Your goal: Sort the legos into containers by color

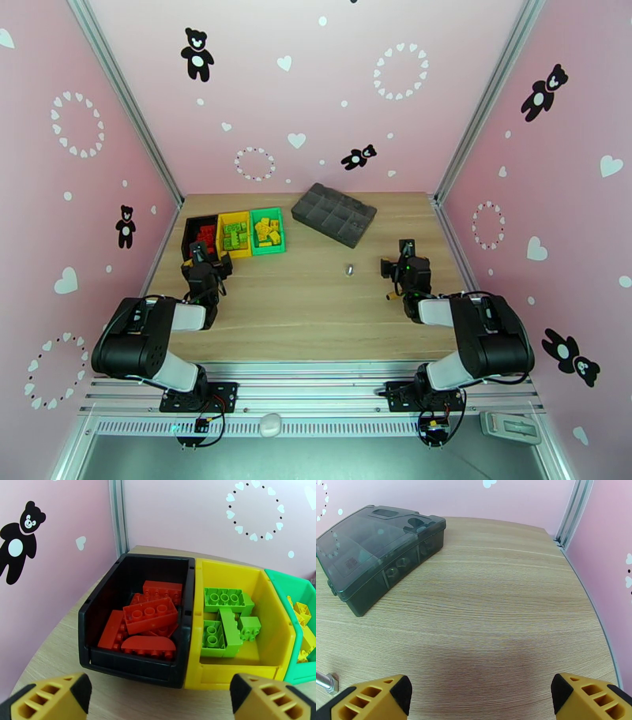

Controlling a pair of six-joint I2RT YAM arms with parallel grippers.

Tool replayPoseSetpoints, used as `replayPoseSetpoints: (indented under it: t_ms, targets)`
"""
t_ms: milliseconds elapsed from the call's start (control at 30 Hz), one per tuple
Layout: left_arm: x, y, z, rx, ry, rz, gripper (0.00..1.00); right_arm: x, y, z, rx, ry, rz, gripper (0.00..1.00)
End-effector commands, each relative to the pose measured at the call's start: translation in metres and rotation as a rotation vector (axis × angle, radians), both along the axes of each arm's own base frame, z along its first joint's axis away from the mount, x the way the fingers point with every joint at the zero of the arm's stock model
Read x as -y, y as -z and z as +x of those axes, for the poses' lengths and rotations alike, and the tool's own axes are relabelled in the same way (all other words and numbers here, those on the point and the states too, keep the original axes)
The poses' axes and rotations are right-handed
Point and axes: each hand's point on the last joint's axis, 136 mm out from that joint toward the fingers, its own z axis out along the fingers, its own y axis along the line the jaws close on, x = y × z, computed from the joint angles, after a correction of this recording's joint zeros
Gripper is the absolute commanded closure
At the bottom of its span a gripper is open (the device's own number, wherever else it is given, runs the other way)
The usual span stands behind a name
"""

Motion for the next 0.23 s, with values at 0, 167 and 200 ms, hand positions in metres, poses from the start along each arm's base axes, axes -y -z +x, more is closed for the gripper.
replayPoseSetpoints:
  t_ms: [0,167,200]
  targets:
    - [0.0017,-0.0059,0.0056,0.015,0.014,-0.014,0.02,-0.0059,-0.0017,0.0103,-0.010,-0.043,0.013,0.01]
    - [0.0013,-0.0055,0.0060,0.012,0.014,-0.019,0.01,-0.0062,-0.0037,0.0081,0.000,-0.058,0.023,0.01]
    - [0.0013,-0.0056,0.0059,0.013,0.014,-0.020,0.01,-0.0072,-0.0048,0.0079,0.005,-0.064,0.024,0.01]
